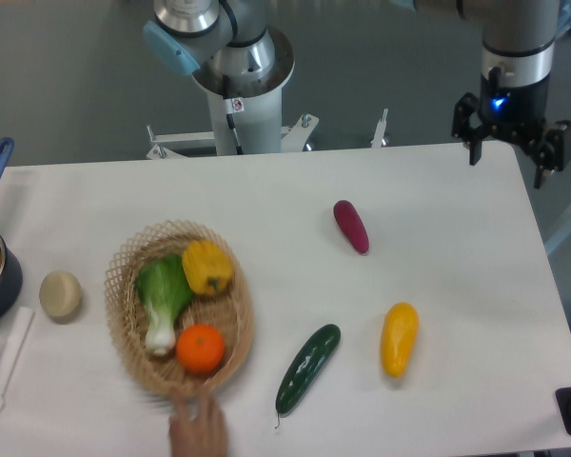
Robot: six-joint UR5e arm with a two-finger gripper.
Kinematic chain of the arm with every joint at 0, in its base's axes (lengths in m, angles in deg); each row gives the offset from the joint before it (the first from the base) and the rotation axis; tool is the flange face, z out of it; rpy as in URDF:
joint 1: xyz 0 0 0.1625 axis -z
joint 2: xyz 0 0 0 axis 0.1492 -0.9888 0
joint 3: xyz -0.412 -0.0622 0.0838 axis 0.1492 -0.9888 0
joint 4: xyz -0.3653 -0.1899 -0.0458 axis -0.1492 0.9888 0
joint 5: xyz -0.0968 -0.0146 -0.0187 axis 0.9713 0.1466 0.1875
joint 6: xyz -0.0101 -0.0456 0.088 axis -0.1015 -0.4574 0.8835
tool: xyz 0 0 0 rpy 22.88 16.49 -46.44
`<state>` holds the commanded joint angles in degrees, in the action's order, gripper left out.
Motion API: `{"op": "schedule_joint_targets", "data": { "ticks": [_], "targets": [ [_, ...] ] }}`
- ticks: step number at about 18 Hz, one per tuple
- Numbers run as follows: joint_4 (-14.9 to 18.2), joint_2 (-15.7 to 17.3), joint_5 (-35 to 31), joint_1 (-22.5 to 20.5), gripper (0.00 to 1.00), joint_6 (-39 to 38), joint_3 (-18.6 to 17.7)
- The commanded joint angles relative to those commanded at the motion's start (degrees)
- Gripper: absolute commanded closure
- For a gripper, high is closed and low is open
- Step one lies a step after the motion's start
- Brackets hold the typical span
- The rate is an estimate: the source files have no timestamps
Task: Pick up the mango from the table
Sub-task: 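Move the open gripper down and toward the yellow mango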
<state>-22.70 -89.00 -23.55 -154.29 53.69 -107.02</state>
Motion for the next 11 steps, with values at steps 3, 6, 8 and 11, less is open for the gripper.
{"op": "schedule_joint_targets", "data": {
  "ticks": [3,6,8,11],
  "targets": [
    [-2.28,-1.66,0.0,2.11,0.0,-7.82,0.44],
    [-3.16,-4.3,-0.09,4.39,0.0,-15.56,1.58],
    [-3.16,-6.49,-0.09,6.24,0.0,-18.99,3.24],
    [-3.25,-8.96,0.0,7.74,0.0,-23.74,4.31]
  ]
}}
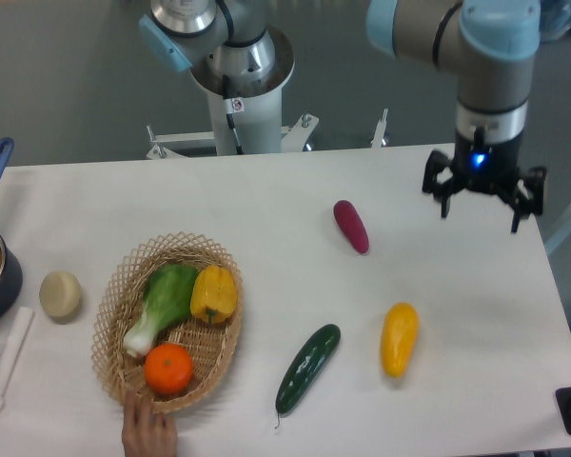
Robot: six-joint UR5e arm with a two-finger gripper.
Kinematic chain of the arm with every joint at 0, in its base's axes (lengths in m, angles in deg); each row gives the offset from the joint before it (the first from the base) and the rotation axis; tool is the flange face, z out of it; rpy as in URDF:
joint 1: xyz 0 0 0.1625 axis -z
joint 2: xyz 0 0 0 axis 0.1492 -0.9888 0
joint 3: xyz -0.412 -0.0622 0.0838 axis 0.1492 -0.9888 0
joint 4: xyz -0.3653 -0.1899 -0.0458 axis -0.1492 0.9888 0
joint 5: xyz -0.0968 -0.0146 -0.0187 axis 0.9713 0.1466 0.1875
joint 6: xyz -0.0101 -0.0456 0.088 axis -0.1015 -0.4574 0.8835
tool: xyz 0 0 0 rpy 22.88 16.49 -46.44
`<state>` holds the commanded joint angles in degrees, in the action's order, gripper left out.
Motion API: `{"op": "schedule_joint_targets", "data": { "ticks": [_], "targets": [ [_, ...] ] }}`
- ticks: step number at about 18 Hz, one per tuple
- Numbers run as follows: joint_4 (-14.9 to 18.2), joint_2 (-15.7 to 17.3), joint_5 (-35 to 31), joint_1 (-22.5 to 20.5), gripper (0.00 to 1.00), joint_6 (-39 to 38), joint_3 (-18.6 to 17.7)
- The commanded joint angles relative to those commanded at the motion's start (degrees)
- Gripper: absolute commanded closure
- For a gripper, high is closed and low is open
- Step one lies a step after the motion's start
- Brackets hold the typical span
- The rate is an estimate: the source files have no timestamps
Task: Pick up the mango from the table
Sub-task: 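Move the open gripper down and toward the yellow mango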
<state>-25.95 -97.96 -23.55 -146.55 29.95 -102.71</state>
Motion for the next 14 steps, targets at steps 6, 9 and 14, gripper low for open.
{"op": "schedule_joint_targets", "data": {
  "ticks": [6,9,14],
  "targets": [
    [-5.44,-5.01,-0.09,2.11,0.0,-6.77,-0.53],
    [-5.63,-6.77,-0.09,2.29,0.0,-8.62,-0.62],
    [-7.9,-9.49,-0.09,2.46,0.0,-8.71,-0.7]
  ]
}}
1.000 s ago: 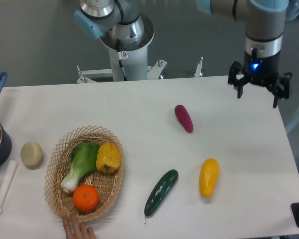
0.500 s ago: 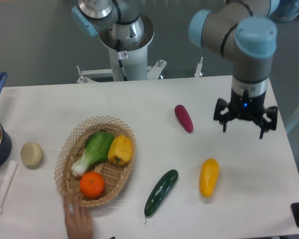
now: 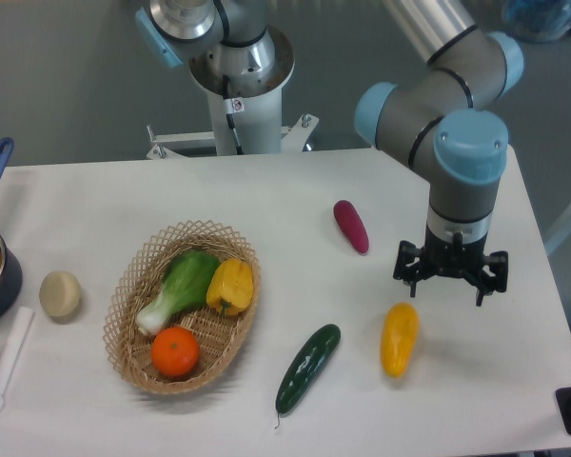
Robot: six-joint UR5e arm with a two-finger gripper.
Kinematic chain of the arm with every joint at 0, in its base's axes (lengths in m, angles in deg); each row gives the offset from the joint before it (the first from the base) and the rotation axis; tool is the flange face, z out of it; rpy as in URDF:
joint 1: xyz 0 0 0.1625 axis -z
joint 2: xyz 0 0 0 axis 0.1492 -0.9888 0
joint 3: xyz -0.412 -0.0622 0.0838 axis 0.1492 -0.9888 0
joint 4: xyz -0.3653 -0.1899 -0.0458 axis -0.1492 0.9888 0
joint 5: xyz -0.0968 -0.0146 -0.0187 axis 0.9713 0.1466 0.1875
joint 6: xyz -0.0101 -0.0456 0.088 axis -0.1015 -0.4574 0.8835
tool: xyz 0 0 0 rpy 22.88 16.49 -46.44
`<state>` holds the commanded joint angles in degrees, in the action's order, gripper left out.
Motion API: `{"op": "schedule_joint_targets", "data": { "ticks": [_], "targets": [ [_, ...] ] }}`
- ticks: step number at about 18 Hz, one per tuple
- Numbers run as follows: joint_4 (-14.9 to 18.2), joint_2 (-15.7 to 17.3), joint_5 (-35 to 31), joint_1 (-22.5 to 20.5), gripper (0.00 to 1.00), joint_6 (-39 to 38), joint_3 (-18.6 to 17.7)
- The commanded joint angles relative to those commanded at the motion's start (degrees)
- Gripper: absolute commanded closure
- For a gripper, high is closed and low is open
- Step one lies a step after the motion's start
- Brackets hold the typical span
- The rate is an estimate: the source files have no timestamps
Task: Pick up the mango from the table
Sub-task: 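Move the open gripper down and toward the yellow mango, then lower the gripper around the yellow mango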
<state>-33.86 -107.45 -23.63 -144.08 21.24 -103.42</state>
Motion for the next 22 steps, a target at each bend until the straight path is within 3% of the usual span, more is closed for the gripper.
{"op": "schedule_joint_targets", "data": {
  "ticks": [14,18,22],
  "targets": [
    [-0.71,-5.36,-0.09,2.99,0.0,-1.85,-0.44],
    [-1.24,-5.37,-0.26,2.99,0.0,-1.23,-2.54],
    [-1.5,-5.63,-0.35,2.99,0.0,-1.23,-2.2]
  ]
}}
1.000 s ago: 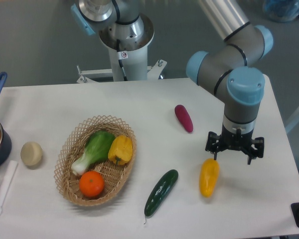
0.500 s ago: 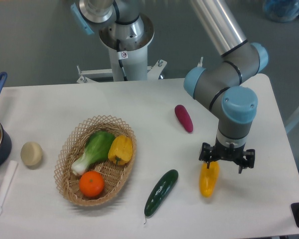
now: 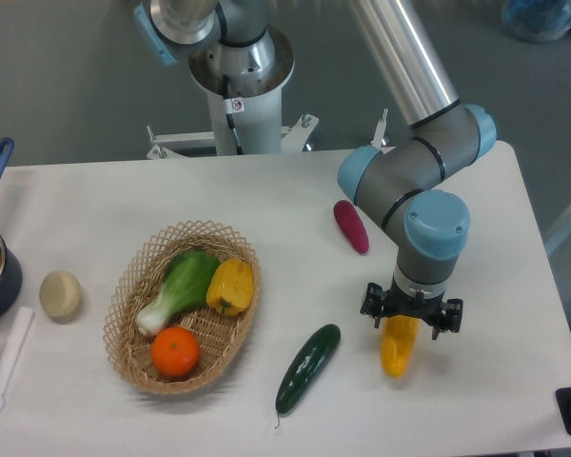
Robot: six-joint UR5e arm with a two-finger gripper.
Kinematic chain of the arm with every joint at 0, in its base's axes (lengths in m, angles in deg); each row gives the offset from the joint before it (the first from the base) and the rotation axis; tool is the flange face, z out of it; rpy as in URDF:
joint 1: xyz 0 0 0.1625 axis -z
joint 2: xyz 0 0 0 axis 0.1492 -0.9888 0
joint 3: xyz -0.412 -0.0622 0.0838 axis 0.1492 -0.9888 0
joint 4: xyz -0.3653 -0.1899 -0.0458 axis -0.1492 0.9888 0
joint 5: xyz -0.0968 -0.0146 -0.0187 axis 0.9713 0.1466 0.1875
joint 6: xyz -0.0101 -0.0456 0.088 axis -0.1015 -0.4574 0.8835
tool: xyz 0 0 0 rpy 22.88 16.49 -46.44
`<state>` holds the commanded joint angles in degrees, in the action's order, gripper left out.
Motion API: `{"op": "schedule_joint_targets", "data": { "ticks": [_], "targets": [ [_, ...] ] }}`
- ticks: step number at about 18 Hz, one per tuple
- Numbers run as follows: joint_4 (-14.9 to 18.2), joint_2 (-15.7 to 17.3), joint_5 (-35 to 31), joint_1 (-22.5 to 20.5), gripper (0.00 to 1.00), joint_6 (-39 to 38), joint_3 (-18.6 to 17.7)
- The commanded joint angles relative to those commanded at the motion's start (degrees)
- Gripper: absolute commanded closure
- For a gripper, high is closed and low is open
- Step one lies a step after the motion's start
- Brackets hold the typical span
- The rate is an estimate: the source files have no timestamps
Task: Pick up the mango from the table
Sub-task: 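Lower the gripper around the yellow mango, then close the gripper fingers on the yellow mango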
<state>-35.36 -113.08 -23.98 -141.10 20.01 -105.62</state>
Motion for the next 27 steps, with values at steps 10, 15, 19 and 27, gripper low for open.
{"op": "schedule_joint_targets", "data": {
  "ticks": [10,15,19,27],
  "targets": [
    [-1.41,-2.29,-0.18,0.35,0.0,0.0,1.32],
    [-1.49,-2.29,-0.18,0.44,0.0,0.09,1.06],
    [-1.49,-2.81,-0.18,0.7,0.07,0.09,1.76],
    [-1.58,-3.08,-0.35,0.7,0.19,0.7,1.76]
  ]
}}
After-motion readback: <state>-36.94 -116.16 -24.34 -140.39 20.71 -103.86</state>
